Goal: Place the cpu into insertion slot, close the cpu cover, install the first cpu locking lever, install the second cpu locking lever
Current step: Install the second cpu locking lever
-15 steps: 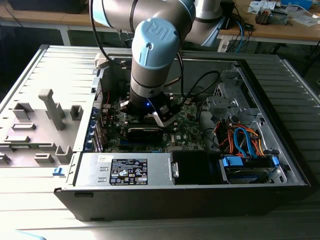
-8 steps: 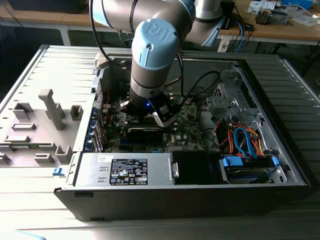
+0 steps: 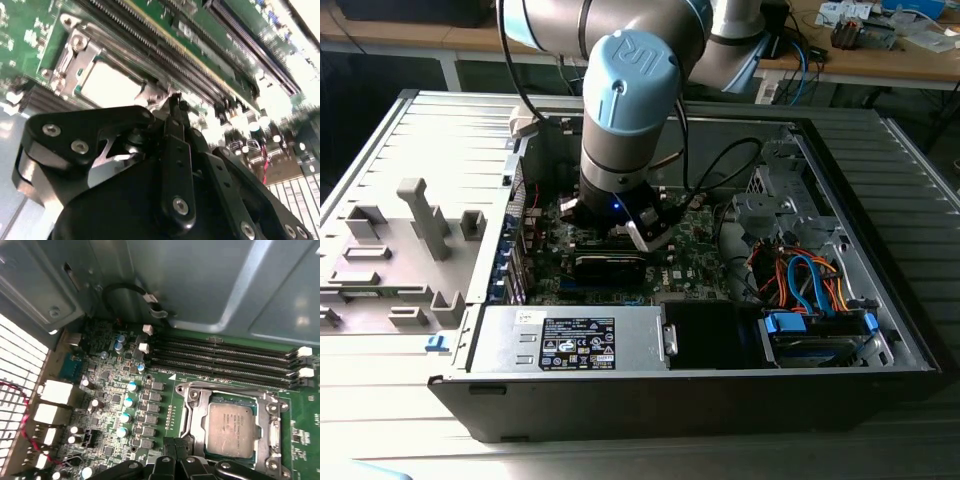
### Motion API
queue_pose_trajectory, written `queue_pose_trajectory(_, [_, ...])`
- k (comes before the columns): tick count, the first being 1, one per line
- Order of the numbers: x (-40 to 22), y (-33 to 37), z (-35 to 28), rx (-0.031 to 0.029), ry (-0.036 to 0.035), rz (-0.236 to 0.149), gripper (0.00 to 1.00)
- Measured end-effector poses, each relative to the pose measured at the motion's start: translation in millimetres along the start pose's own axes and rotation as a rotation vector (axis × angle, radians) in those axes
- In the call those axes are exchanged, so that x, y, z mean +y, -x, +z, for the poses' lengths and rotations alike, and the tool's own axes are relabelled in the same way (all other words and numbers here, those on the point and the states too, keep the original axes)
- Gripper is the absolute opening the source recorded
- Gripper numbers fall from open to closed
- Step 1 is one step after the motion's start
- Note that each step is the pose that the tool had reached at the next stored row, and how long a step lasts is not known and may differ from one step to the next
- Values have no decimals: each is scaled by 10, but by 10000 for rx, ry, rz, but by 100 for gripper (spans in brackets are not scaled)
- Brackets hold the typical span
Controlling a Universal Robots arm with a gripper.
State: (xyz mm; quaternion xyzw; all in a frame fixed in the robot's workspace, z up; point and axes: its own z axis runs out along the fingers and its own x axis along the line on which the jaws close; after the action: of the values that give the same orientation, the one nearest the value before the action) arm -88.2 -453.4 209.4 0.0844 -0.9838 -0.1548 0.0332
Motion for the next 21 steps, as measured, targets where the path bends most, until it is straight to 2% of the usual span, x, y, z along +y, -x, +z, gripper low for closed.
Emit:
queue_pose_trajectory(1, [8,1,-25,1,-13,2,11])
queue_pose_trajectory(2, [12,11,-42,10,-71,10,11])
queue_pose_trajectory(3, [12,23,-47,25,-169,25,11])
queue_pose_trajectory(7, [2,97,-55,135,-832,124,11])
queue_pose_trajectory(9, [7,146,-55,175,-1059,152,11])
queue_pose_trajectory(11, [27,192,-51,202,-1204,167,11])
queue_pose_trajectory(12, [38,212,-48,212,-1256,171,11])
queue_pose_trajectory(17, [90,276,-34,251,-1448,194,11])
queue_pose_trajectory(21, [186,341,-5,309,-1698,220,11])
